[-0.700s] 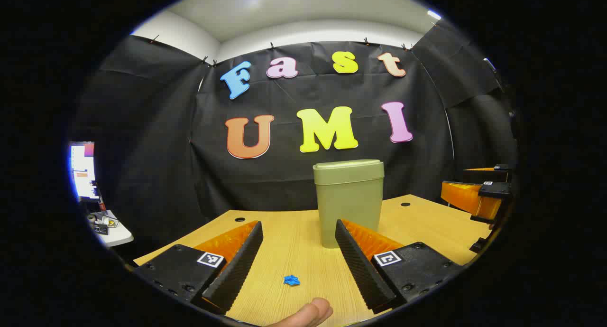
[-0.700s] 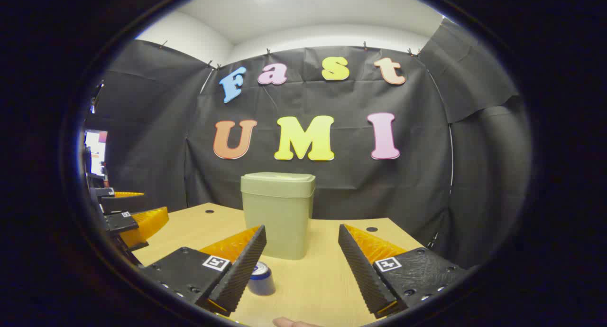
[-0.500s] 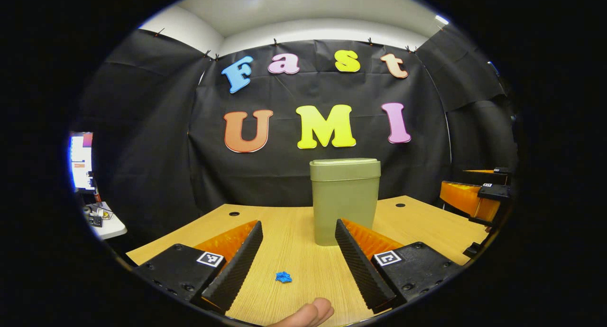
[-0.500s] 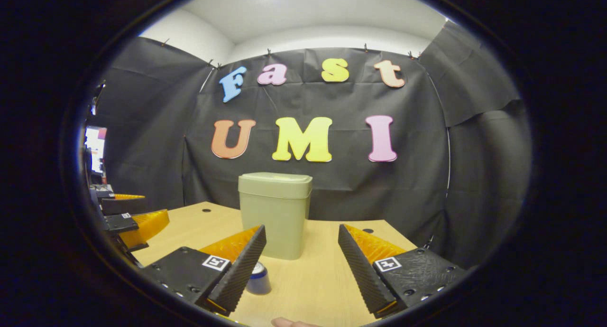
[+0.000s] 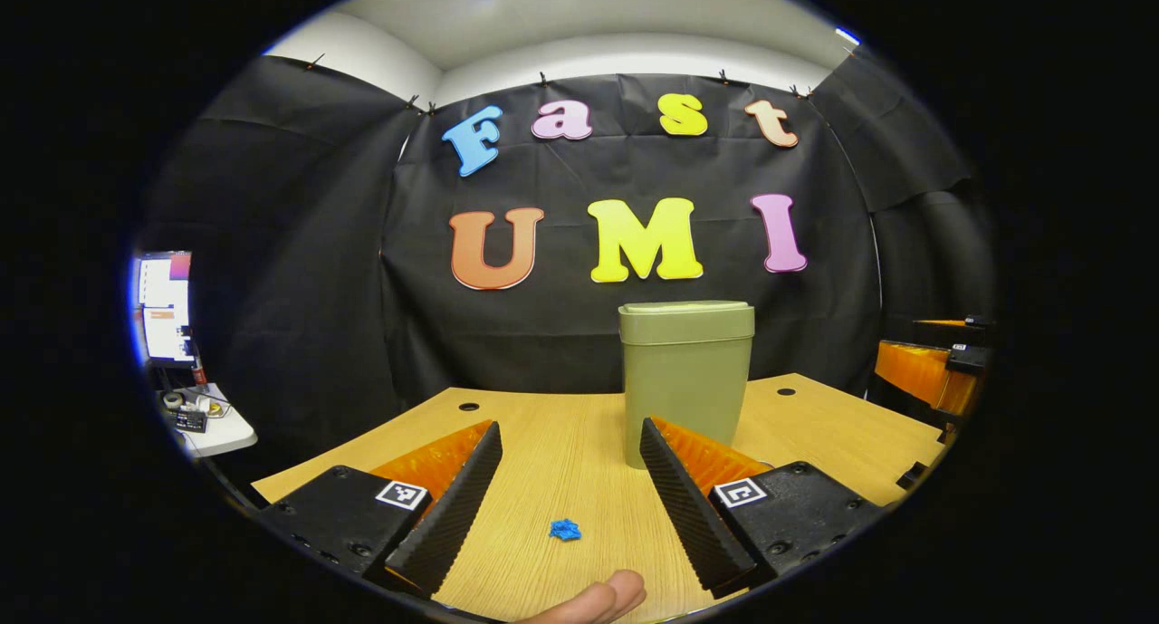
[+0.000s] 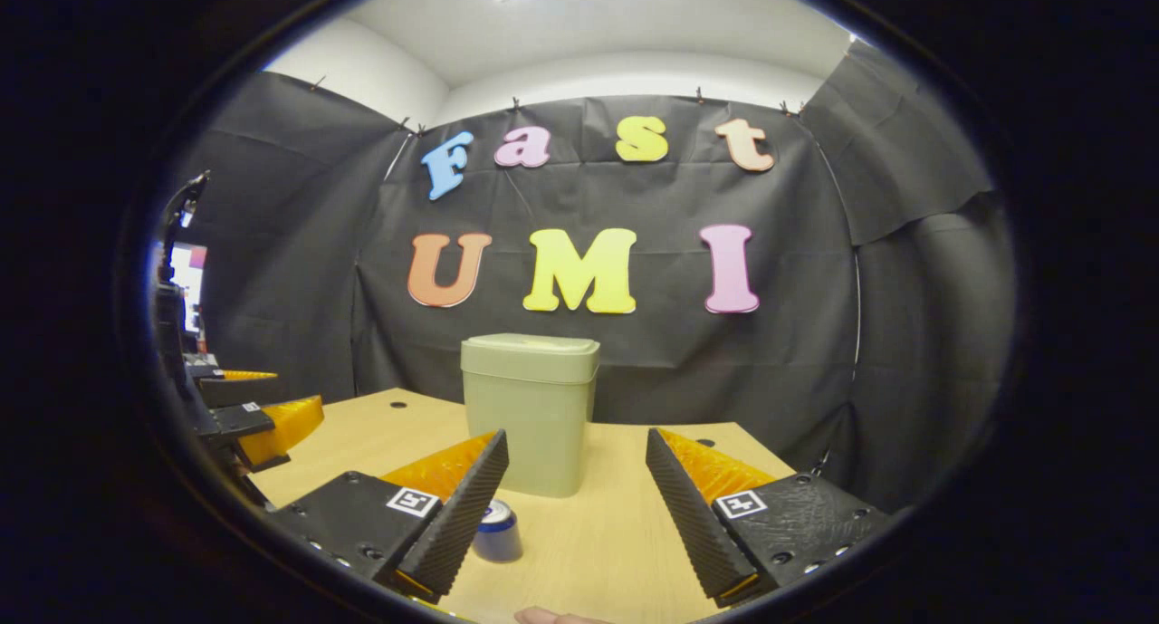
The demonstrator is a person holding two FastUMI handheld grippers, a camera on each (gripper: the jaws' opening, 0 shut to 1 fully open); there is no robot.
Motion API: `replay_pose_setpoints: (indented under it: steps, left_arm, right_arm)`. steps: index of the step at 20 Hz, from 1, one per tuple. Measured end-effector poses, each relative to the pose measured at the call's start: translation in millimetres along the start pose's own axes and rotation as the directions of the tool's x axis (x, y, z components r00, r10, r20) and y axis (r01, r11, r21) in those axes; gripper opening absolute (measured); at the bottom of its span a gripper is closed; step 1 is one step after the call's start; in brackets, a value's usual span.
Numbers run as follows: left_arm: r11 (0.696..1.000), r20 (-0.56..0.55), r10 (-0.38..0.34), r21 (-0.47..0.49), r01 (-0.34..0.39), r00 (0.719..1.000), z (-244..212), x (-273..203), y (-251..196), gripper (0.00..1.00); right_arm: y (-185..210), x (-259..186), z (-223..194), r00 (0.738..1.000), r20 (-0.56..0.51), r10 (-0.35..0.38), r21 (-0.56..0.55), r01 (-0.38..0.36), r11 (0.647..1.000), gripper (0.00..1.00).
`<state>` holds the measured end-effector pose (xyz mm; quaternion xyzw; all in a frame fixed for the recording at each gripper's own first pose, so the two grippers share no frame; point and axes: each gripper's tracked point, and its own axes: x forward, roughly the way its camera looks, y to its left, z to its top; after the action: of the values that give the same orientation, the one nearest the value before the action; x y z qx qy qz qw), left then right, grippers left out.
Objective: Press the lid of the desktop garbage bin to open it, pick up the crumpled paper on the desktop and throw it into the bin, then pick up the pop can on the desktop and drop it into the bin, and finally close the garbage bin lid.
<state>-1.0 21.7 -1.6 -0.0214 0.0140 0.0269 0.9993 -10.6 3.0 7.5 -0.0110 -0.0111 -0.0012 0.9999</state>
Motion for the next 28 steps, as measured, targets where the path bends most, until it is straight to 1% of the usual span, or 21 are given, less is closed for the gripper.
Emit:
replay_pose_setpoints:
  steps: [1,2,3,4,5,6,8,9,10,11,13,19,20,21,22,24,25,26,27,28]
  left_arm:
    - [1.000,-0.004,-0.008,0.000,0.008,1.000,0,0,-3,0.99]
    - [1.000,-0.003,-0.014,0.003,0.014,1.000,1,0,-4,0.99]
    - [1.000,-0.001,-0.017,0.005,0.017,1.000,1,0,-3,0.99]
    - [1.000,0.000,-0.018,0.008,0.018,1.000,1,-2,-3,0.99]
    - [1.000,0.004,-0.021,0.012,0.021,1.000,2,-2,-4,0.99]
    - [1.000,0.007,-0.022,0.016,0.022,1.000,2,-4,-6,0.99]
    - [0.999,0.012,-0.023,0.022,0.022,1.000,5,-3,-6,0.99]
    - [1.000,0.013,-0.021,0.024,0.021,1.000,5,-2,-4,0.99]
    - [1.000,0.012,-0.019,0.024,0.019,1.000,4,-2,-3,0.99]
    - [1.000,0.009,-0.018,0.023,0.018,1.000,3,-1,-1,0.99]
    - [1.000,0.000,-0.014,0.021,0.014,1.000,1,1,1,0.99]
    - [1.000,-0.018,-0.005,0.012,0.005,1.000,-4,4,6,0.99]
    - [1.000,-0.020,-0.006,0.011,0.006,1.000,-4,5,6,0.99]
    - [1.000,-0.022,-0.009,0.012,0.009,1.000,-5,3,5,0.99]
    - [1.000,-0.019,-0.013,0.014,0.013,1.000,-5,3,3,0.99]
    - [1.000,-0.014,-0.018,0.018,0.018,1.000,-3,2,2,0.99]
    - [1.000,-0.012,-0.020,0.020,0.020,1.000,-2,2,1,0.99]
    - [1.000,-0.011,-0.021,0.022,0.021,1.000,-3,2,1,0.99]
    - [0.999,-0.009,-0.023,0.023,0.023,1.000,-3,1,-1,0.99]
    - [0.999,-0.009,-0.027,0.025,0.027,1.000,-3,1,-2,0.99]
  right_arm:
    - [-1,0,1,1.000,0.003,-0.005,-0.006,0.005,1.000,0.97]
    - [-2,-1,1,1.000,0.007,-0.007,-0.007,0.007,1.000,0.95]
    - [-2,-1,1,1.000,0.008,-0.009,-0.007,0.009,1.000,0.95]
    - [-2,0,0,1.000,0.006,-0.009,-0.008,0.009,1.000,0.98]
    - [-2,0,1,1.000,0.005,-0.010,-0.008,0.010,1.000,0.98]
    - [-3,0,0,1.000,0.004,-0.012,-0.008,0.012,1.000,0.95]
    - [-7,2,0,1.000,0.002,-0.024,0.001,0.024,1.000,0.95]
    - [-9,2,0,1.000,0.000,-0.027,0.005,0.027,1.000,0.98]
    - [-10,3,-1,1.000,-0.002,-0.031,0.007,0.031,0.999,0.92]
    - [-12,4,-1,0.999,-0.006,-0.038,0.007,0.038,0.999,0.95]
    - [-15,5,-3,0.999,-0.011,-0.047,0.008,0.047,0.999,0.95]
    - [-13,5,-1,0.999,-0.005,-0.042,0.010,0.043,0.999,0.95]
    - [-13,4,-2,0.999,-0.003,-0.044,0.008,0.044,0.999,0.98]
    - [-13,4,-1,0.999,-0.002,-0.047,0.008,0.047,0.999,0.95]
    - [-14,5,-2,0.999,-0.003,-0.054,0.010,0.054,0.998,0.95]
    - [-10,5,1,0.999,0.000,-0.047,0.012,0.047,0.999,0.95]
    - [-9,4,2,0.999,0.001,-0.047,0.018,0.047,0.999,0.96]
    - [-10,4,2,0.999,0.002,-0.047,0.023,0.047,0.999,0.92]
    - [-10,4,3,0.999,0.003,-0.048,0.029,0.047,0.998,0.90]
    - [-9,5,2,0.999,-0.002,-0.046,0.035,0.046,0.998,0.80]
